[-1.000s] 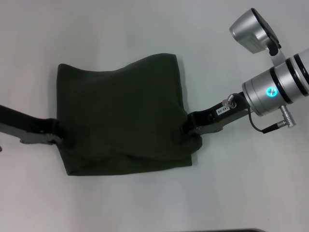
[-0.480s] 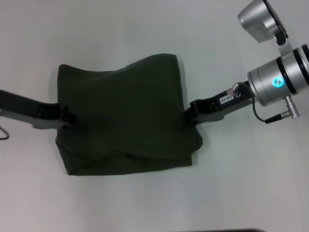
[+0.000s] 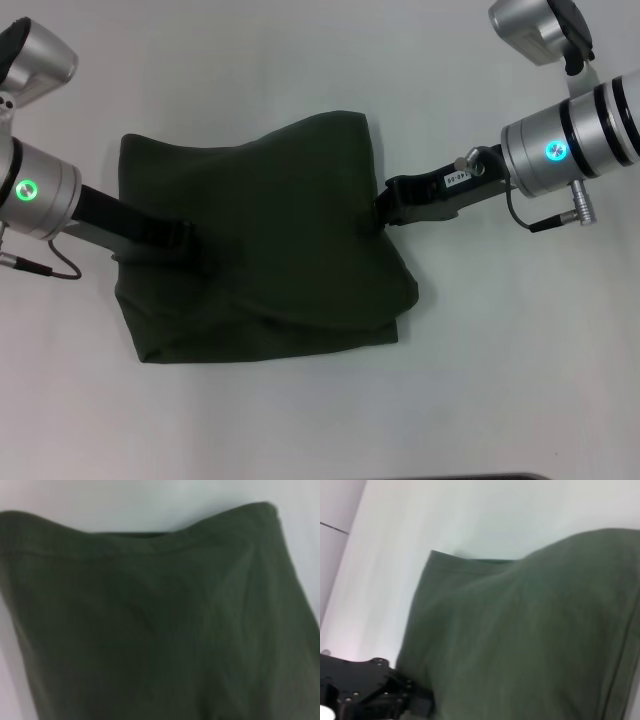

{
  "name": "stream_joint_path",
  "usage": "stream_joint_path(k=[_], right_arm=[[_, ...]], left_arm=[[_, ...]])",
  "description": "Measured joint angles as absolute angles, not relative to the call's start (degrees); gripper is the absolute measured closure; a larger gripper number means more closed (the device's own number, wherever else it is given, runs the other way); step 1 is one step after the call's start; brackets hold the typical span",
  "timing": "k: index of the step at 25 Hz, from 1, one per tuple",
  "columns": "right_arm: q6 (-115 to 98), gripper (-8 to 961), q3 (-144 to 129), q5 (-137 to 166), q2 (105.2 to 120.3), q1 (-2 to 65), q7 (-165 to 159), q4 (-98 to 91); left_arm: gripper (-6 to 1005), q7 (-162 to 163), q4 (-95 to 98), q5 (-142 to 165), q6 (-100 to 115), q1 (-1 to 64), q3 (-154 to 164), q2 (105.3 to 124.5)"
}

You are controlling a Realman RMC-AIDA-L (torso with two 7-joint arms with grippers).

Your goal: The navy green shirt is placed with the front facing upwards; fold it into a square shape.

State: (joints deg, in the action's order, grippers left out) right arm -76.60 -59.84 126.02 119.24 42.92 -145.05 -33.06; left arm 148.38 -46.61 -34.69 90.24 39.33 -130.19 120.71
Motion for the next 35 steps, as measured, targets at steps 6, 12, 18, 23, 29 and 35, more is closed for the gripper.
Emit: stream_joint_path(k=[6,12,18,23,29,35], right_arm=[[-84.29,951,-57.54,124.65,118.03,42.25,-145.08,-39.58],[-94.35,951,-48.52,120.96,113.64,44.50,-146.52,-51.21],[-97.06,950,-45.71,121.03,112.13,45.44,-147.11,-52.37],[-98.75,951,-44.75,119.05,115.75,41.14,-132.65,-54.47],[-101.83,887,-41.73,102.75,119.13,28.02,-100.34,-52.67],[-104.39,718,-39.81,99.39,119.32,19.09,-88.04,-50.85]], left_arm=[[991,143.25,-50.92,-39.99,100.05,39.39,-137.28,118.55],[989,142.42,-53.21,-47.21,107.77,41.49,-142.13,112.86],[987,142.36,-52.96,-48.31,108.61,41.59,-142.56,111.37],[941,130.44,-52.32,-51.32,107.48,39.78,-144.08,113.88],[851,109.46,-51.97,-58.16,104.25,32.63,-149.74,119.26],[752,98.31,-49.30,-63.45,102.96,25.82,-152.87,119.75]])
